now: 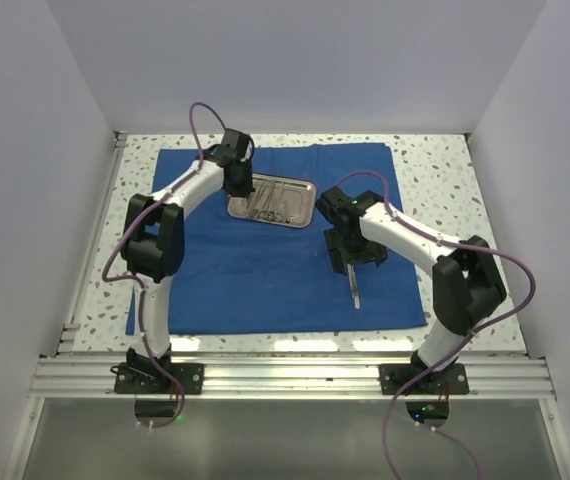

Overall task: Open and lay out the surgical kit
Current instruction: Pick up the medical item from the container, then place the medical item in the surgical kit.

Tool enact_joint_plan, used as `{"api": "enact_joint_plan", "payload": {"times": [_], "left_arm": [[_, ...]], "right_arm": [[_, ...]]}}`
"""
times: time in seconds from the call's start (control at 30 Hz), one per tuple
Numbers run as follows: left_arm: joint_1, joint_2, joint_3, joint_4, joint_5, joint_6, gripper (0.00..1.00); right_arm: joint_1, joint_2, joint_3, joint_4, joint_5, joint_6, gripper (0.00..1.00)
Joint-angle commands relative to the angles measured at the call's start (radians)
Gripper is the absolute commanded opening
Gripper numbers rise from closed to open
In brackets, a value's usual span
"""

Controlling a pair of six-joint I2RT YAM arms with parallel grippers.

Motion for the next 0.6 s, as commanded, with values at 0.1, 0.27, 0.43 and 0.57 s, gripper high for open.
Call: {"api": "enact_joint_plan", "payload": {"times": [0.1,0.27,0.43,0.57], "left_arm": [[-0.002,-0.068,0.137,-0.055,-0.03,0.037,0.0],[-0.002,-0.094,0.1,-0.052,-0.031,0.045,0.0],[-0.002,-0.213,-0.01,-0.039,-0.039,0.047,0.0],[-0.002,-0.364,-0.211,-0.028,-0.047,0.056,0.0]], "right_arm": [[0.0,0.032,0.088,0.0,0.028,-0.017,0.82],[0.001,0.046,0.132,-0.004,0.04,-0.028,0.83],[0.001,0.058,0.175,-0.012,0.049,-0.034,0.83],[0.001,0.087,0.25,-0.024,0.043,-0.04,0.84]]}}
